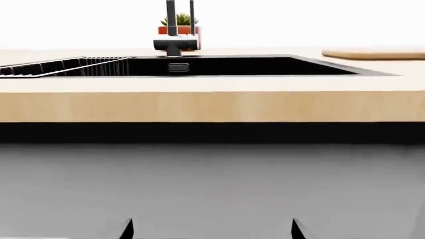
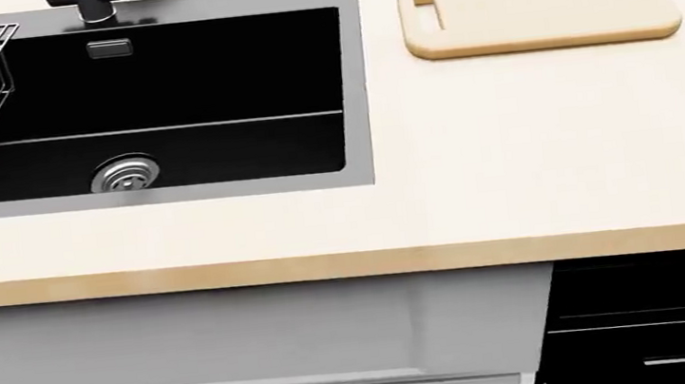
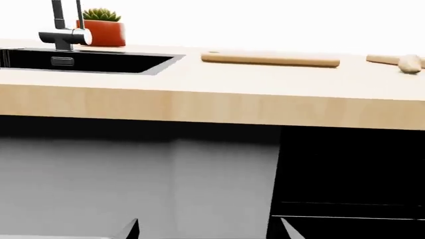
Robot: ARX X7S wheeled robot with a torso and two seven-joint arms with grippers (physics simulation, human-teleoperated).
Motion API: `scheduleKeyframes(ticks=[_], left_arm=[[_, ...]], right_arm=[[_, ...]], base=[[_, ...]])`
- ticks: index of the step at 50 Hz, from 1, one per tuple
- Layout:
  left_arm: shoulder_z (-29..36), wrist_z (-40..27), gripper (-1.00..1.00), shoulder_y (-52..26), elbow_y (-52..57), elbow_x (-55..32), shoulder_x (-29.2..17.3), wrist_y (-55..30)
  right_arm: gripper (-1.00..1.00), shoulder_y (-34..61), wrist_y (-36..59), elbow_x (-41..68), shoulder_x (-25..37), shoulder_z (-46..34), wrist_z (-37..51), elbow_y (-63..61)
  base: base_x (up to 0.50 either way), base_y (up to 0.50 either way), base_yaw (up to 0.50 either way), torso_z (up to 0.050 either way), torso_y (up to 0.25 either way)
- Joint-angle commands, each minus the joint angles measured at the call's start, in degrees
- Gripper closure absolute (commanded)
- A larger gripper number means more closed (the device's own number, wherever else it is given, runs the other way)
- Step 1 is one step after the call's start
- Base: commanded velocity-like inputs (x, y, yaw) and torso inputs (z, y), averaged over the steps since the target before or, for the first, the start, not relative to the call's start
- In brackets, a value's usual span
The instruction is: Place the cherry and the sweet potato on separate cutting boards.
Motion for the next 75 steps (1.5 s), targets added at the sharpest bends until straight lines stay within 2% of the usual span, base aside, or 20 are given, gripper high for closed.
scheduleKeyframes(ticks=[1, 17, 39, 67, 70, 75], left_arm=[[1.4, -0.89, -1.0, -0.32, -0.22, -1.25, -0.91, -0.64], [3.39, -3.26, -1.0, 0.3, -1.2, 0.87, -2.5, 3.01], [4.14, -3.46, -1.0, 0.09, -0.82, -2.73, -3.59, 1.82], [5.89, -4.38, -1.0, 0.66, 0.05, -3.91, -4.76, 2.87], [6.22, -2.39, -1.0, 1.16, 0.52, -6.1, -5.01, 4.4], [6.38, -3.24, -1.0, 1.1, 0.59, -5.29, -5.41, 4.12]], right_arm=[[-1.0, 0.21, 0.08, 0.12, 1.04, -0.83, 2.14, -0.03], [-1.0, 0.15, -0.04, 1.74, 1.89, -1.42, 3.43, -0.28], [-1.0, 0.43, 0.34, 3.08, 3.15, -2.76, 5.31, -0.11], [-1.0, 0.53, 0.03, 3.38, 4.67, -4.54, 6.88, -0.15], [-1.0, 0.54, 0.07, 3.36, 4.81, -4.72, 7.06, -0.26], [-1.0, 0.58, 0.33, 3.15, 4.98, -5.05, 7.51, -0.37]], base=[[0.0, -0.5, 0.0, 0.0, 0.0], [0.0, -0.48, 0.0, 0.0, 0.0], [0.0, -0.31, 0.0, 0.0, 0.0], [0.0, -0.5, 0.0, 0.0, 0.0], [0.0, -0.48, 0.0, 0.03, 0.0], [0.0, -0.15, 0.0, 0.05, 0.0]])
